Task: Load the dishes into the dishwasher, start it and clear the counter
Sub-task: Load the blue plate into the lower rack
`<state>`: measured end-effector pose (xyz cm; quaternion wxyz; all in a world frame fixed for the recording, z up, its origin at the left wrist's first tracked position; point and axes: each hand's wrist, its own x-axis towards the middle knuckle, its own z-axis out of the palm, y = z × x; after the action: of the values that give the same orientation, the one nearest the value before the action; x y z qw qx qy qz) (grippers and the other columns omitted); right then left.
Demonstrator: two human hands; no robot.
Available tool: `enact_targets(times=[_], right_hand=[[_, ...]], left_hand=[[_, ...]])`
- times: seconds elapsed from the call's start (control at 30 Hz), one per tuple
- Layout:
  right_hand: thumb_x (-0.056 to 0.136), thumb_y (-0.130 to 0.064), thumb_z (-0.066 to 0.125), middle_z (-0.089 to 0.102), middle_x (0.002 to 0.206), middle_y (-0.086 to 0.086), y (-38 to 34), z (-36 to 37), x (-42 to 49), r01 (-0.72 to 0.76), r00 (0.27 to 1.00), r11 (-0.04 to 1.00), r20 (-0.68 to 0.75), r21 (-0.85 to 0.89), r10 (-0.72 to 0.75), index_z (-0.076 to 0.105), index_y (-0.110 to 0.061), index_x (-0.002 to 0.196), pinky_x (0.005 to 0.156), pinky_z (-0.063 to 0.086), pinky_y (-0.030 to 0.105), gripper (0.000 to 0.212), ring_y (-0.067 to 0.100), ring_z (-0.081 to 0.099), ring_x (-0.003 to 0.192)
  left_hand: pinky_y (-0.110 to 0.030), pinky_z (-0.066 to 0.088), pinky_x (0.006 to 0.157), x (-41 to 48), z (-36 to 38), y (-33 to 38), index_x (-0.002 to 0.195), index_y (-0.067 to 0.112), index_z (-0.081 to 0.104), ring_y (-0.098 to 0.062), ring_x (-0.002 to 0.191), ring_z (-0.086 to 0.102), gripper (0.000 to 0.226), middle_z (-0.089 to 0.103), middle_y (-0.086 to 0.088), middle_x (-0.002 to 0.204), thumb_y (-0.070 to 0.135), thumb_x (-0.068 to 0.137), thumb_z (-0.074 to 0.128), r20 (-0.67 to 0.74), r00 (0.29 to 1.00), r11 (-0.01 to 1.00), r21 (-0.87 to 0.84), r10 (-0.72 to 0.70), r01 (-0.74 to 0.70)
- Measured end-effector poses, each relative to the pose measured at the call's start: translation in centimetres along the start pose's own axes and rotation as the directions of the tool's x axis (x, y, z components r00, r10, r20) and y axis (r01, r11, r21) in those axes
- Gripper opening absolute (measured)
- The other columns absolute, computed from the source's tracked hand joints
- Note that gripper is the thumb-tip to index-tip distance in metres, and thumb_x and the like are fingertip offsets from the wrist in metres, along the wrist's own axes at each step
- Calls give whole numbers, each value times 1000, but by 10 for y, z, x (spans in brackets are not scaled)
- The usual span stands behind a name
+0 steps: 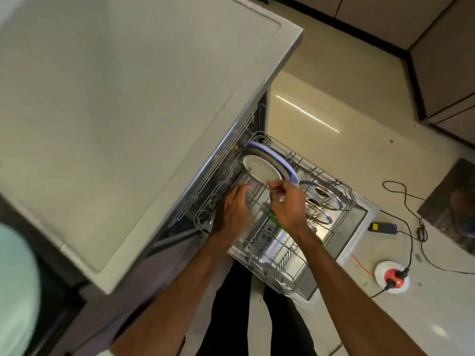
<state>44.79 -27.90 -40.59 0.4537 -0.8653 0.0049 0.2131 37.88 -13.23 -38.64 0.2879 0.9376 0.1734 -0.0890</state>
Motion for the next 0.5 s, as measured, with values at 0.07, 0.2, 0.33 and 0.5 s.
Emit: enact_targets(times=[0.07, 0.2, 0.33, 0.5], right_hand=[[94, -13, 65, 73, 93, -10, -33, -7, -22, 84, 996, 995, 13, 49, -85, 73, -17, 102, 79, 57, 21, 11, -1, 67, 81], [97, -30, 65, 72, 81, -10, -107, -7, -70, 301, 934, 949, 171, 91, -313, 75, -18, 94, 71, 54, 19, 16, 3, 68, 76], [98, -34, 63, 63, 65, -8, -191, 23, -120, 503, 804, 857, 305, 111, -511, 70, -20, 79, 62, 49, 26, 25, 7, 60, 62], [94, -39, 61, 71, 73, -7, -286, 88, -198, 606, 576, 761, 531, 233, -621, 73, -21, 86, 68, 57, 39, 23, 10, 68, 69]], left_hand=[[-48, 55, 94, -28, -33, 14, 124, 6, 62, -36, 110, 65, 45, 66, -15, 123, 15, 91, 34, -62, 996, 997, -50, 58, -62], [-44, 55, 96, -99, -105, 25, 127, 13, 60, -25, 117, 62, 45, 64, -3, 128, 23, 91, 35, -209, 975, 994, -59, 81, -95], [-34, 50, 97, -173, -170, 0, 120, 18, 62, -21, 117, 59, 38, 64, 2, 126, 4, 87, 51, -439, 894, 995, -79, -88, 59], [-35, 53, 87, -265, -250, -41, 114, 23, 64, -17, 107, 63, 30, 68, 6, 119, 15, 91, 46, -602, 702, 921, -176, -381, 348]])
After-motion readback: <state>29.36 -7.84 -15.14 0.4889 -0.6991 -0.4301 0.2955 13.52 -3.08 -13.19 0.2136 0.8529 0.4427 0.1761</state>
